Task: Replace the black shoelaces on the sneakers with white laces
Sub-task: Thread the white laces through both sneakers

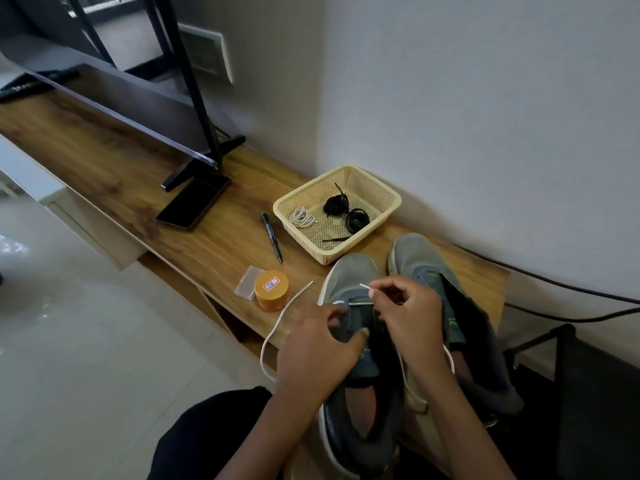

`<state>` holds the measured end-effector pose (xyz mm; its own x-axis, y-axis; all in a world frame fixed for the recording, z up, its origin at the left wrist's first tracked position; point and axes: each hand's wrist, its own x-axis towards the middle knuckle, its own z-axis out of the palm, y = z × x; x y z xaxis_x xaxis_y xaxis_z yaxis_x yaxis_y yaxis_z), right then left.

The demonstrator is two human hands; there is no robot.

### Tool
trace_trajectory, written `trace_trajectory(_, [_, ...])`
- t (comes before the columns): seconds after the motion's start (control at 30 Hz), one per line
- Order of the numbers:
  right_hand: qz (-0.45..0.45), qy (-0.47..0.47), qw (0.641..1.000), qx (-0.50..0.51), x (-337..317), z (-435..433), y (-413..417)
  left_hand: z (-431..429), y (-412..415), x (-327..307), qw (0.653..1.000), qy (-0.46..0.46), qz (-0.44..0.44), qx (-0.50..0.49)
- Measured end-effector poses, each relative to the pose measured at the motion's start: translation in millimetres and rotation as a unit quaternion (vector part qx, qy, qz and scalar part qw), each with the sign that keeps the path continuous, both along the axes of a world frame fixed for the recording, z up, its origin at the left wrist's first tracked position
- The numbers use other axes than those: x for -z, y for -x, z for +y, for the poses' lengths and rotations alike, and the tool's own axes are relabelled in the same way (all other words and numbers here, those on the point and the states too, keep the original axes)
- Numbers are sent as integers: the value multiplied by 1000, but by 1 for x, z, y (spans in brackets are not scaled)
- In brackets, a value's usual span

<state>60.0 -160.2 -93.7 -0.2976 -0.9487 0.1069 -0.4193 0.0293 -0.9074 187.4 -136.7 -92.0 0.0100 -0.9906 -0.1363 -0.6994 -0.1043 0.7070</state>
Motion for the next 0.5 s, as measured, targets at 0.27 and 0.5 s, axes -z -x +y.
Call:
trace_trajectory(0.27, [22,-51,998,-39,6,-1,3,-4,-9,7,996,-37,82,-22])
trace_trajectory(0.5, [120,-50,988,-84,16,-5,-6,-12,-12,17,992,-75,100,-8])
